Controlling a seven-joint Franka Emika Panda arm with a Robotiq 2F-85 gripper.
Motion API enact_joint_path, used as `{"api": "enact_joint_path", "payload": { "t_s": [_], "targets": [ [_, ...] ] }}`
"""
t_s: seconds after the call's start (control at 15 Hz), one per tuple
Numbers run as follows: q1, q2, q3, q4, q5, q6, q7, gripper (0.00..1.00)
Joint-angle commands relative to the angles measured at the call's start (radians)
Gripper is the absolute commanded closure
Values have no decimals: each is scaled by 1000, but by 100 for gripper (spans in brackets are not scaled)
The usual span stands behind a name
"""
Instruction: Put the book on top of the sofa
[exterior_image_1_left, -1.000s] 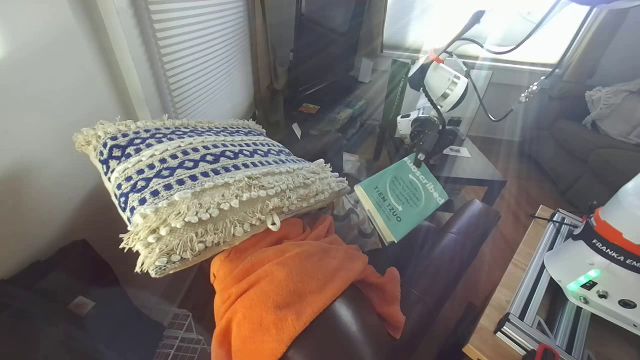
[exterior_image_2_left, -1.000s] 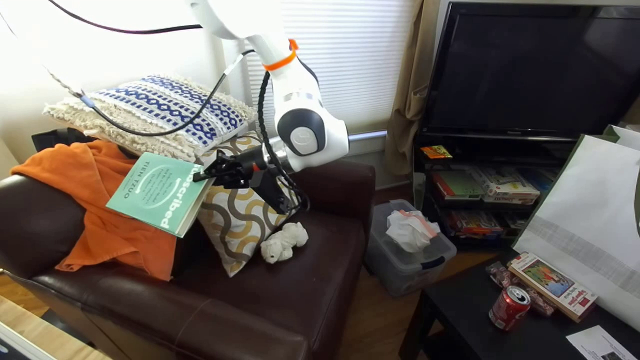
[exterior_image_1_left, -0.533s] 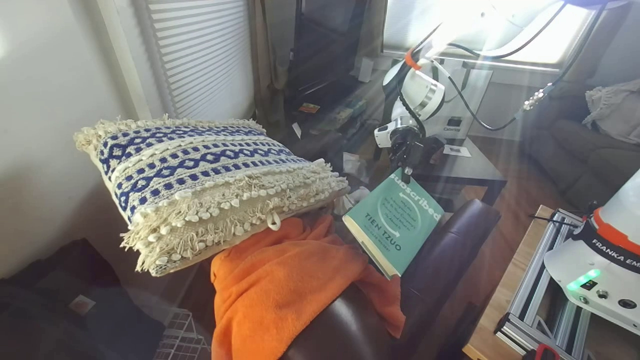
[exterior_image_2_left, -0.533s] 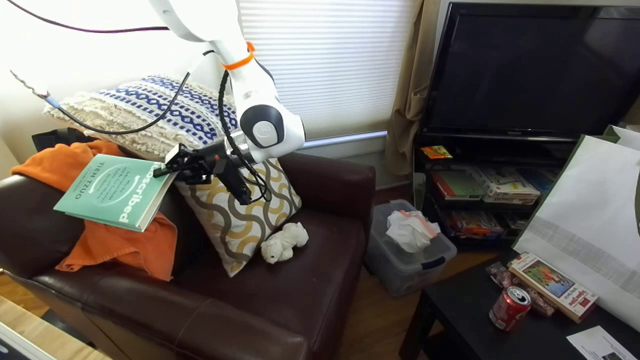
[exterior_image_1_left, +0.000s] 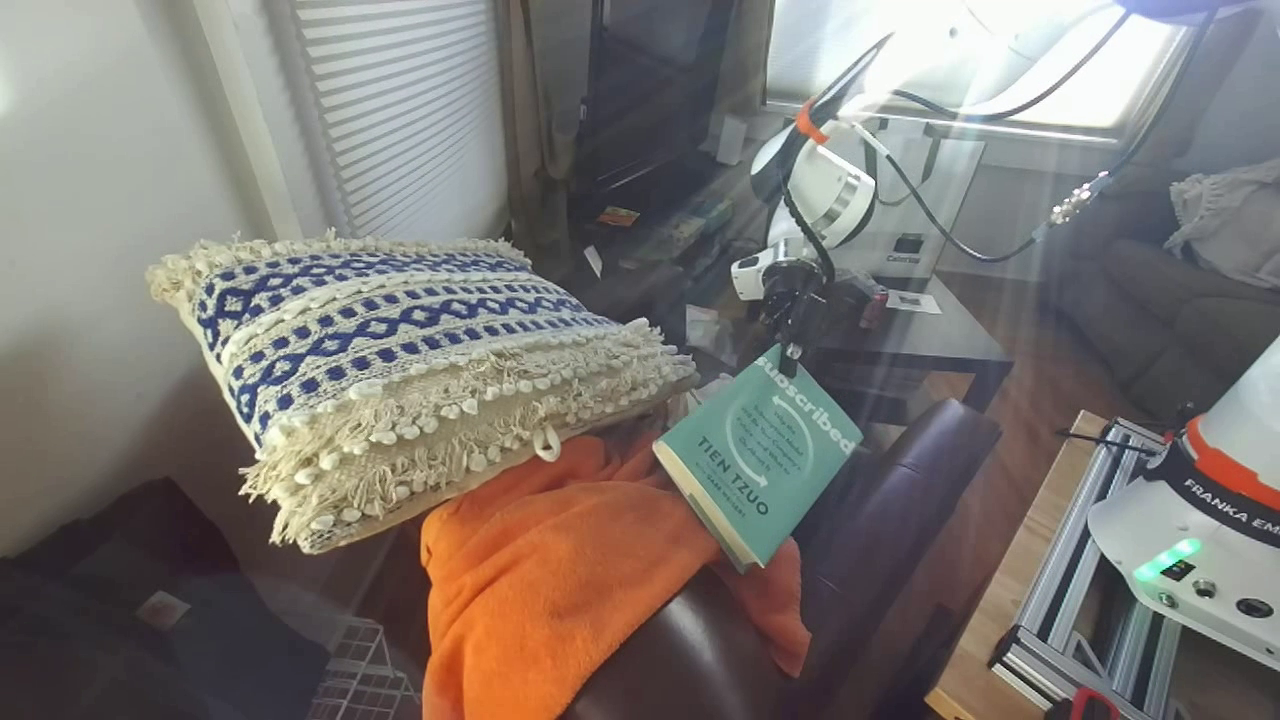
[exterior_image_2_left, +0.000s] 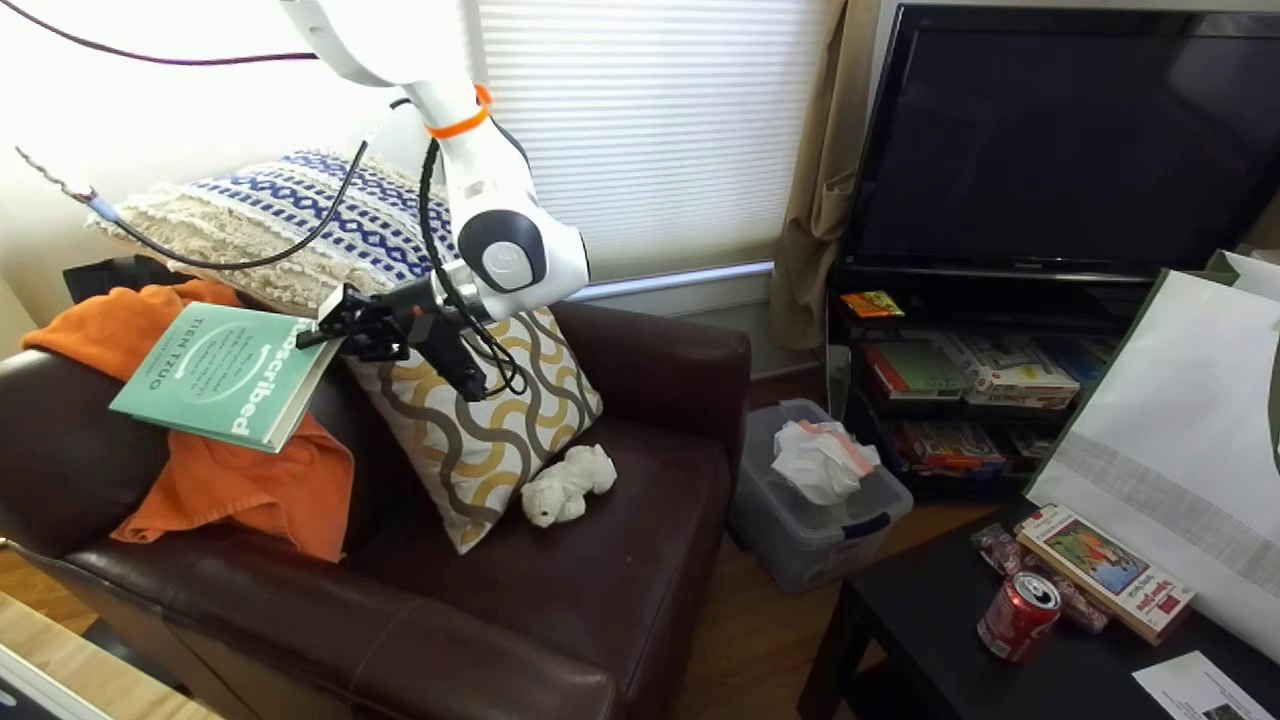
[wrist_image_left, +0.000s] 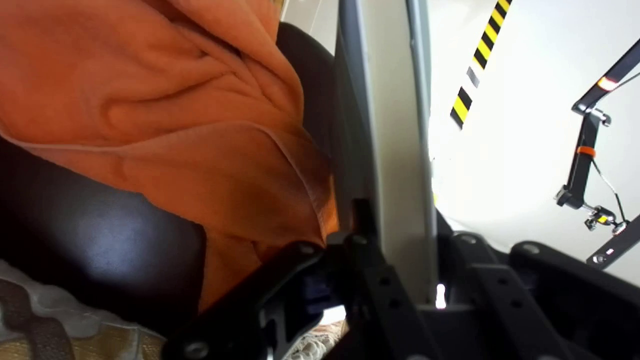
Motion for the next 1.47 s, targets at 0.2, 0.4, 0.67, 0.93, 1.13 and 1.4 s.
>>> {"api": "enact_joint_path", "payload": {
  "t_s": [0.2,0.4,0.67,0.93,1.13,1.4],
  "targets": [
    [95,57,68,99,170,-44,96,93],
    [133,89,89,157,193,-78,158,93],
    [152,127,113,228,217,-142,187,93],
    [186,158,121,269,288,-116,225,93],
    [220,182,121,284,349,-63,257,93],
    [276,184,126,270,402,56,296,93]
  ]
}}
